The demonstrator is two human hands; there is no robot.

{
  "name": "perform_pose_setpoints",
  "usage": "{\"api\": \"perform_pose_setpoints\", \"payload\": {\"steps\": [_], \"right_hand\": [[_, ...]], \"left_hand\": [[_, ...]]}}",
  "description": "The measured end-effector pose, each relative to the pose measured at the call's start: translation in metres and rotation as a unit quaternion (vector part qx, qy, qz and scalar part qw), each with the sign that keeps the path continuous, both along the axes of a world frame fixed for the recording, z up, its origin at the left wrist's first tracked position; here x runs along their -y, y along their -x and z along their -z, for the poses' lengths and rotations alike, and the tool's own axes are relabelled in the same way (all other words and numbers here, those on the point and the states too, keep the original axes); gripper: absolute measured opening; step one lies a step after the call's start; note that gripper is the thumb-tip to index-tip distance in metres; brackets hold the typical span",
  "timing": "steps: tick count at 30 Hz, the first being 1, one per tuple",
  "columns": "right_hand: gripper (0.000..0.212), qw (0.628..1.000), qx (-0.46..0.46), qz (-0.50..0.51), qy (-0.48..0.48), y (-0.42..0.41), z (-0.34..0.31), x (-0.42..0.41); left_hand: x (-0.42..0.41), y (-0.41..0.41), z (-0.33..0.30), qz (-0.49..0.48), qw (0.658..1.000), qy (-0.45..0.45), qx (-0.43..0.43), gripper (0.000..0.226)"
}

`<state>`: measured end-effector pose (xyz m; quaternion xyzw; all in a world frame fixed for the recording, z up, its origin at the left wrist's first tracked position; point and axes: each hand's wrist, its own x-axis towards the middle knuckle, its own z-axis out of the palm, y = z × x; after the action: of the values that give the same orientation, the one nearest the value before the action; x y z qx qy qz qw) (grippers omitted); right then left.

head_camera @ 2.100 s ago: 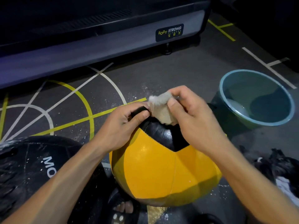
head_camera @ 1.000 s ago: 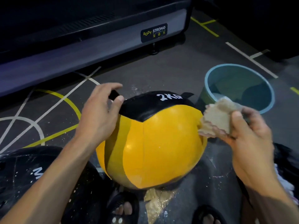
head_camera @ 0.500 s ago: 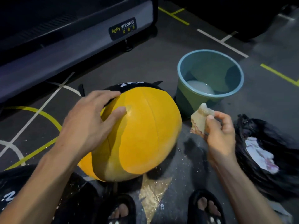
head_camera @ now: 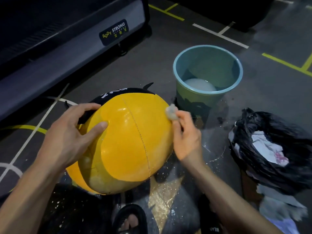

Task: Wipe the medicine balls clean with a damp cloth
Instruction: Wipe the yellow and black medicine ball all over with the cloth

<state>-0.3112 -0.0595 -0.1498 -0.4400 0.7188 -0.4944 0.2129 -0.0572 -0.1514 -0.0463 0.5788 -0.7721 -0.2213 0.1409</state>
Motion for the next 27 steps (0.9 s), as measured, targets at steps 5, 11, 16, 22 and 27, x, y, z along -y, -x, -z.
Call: {"api": "perform_pose_setpoints", "payload": {"steps": [5, 11, 16, 22, 27], "right_hand": [[0.026, 0.983, -0.057, -0.131, 0.118, -0.031, -0.026, -0.018], [0.016, 0.998, -0.048, -0.021, 0.035, 0.003, -0.002, 0.019], [0.02, 0.998, -0.04, -0.037, 0.031, -0.011, -0.017, 0.013], [0.016, 0.999, -0.02, -0.018, -0.018, 0.006, -0.002, 0.028], [0.015, 0.999, 0.021, 0.004, -0.038, -0.009, -0.002, 0.02]], "left_hand": [[0.0, -0.005, 0.003, -0.003, 1.0, -0.01, -0.023, 0.058], [0.001, -0.013, 0.006, -0.008, 1.0, -0.027, -0.014, 0.061], [0.002, -0.018, 0.007, -0.019, 0.999, -0.037, -0.027, 0.057], [0.008, -0.028, 0.006, -0.034, 0.996, -0.062, -0.06, 0.049], [0.024, -0.04, 0.005, -0.024, 0.991, -0.084, -0.099, 0.039]]}}
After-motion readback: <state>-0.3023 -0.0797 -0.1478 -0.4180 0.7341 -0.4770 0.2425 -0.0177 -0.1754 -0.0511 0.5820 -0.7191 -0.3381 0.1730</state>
